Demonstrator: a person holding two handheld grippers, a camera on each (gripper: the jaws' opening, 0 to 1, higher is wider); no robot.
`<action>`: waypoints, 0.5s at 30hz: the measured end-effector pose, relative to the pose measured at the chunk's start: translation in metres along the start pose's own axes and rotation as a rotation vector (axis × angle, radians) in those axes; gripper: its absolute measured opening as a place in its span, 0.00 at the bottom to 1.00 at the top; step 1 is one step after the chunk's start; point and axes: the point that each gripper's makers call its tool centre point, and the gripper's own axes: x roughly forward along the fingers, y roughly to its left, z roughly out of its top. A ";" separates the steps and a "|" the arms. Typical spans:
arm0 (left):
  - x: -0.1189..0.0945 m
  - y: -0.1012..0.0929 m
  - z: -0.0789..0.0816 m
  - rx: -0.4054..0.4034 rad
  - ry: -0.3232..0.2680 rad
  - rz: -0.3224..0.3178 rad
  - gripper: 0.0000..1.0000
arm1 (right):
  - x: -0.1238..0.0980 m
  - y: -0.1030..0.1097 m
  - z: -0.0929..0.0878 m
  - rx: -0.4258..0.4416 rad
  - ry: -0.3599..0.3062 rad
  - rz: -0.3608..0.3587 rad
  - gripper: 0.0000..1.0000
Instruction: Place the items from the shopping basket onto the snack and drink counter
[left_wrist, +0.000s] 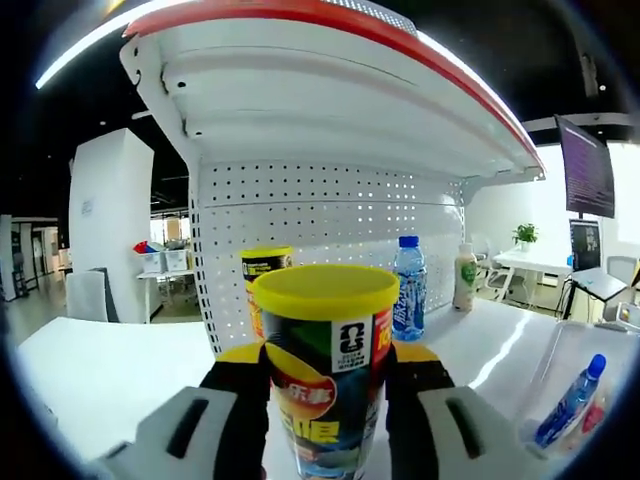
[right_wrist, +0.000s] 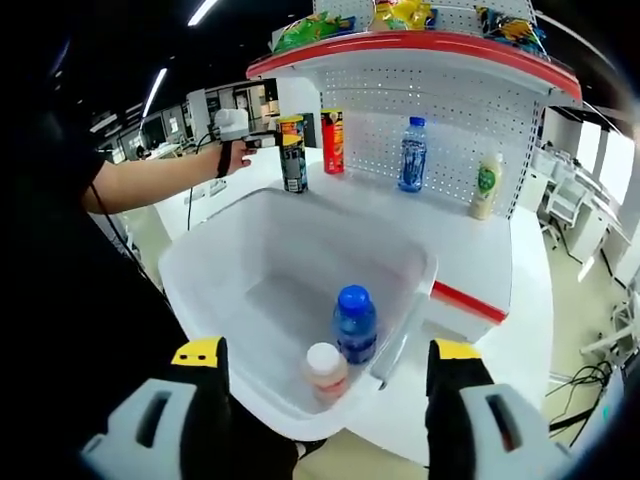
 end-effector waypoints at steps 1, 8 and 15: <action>0.000 0.001 -0.001 -0.004 -0.002 0.003 0.46 | 0.000 -0.001 0.000 0.001 -0.002 -0.003 0.78; -0.005 0.004 -0.002 -0.021 -0.012 0.003 0.46 | 0.000 -0.003 0.001 0.009 -0.015 -0.009 0.77; -0.005 0.003 -0.001 -0.025 -0.023 -0.002 0.46 | 0.000 -0.005 0.013 -0.004 -0.048 -0.024 0.77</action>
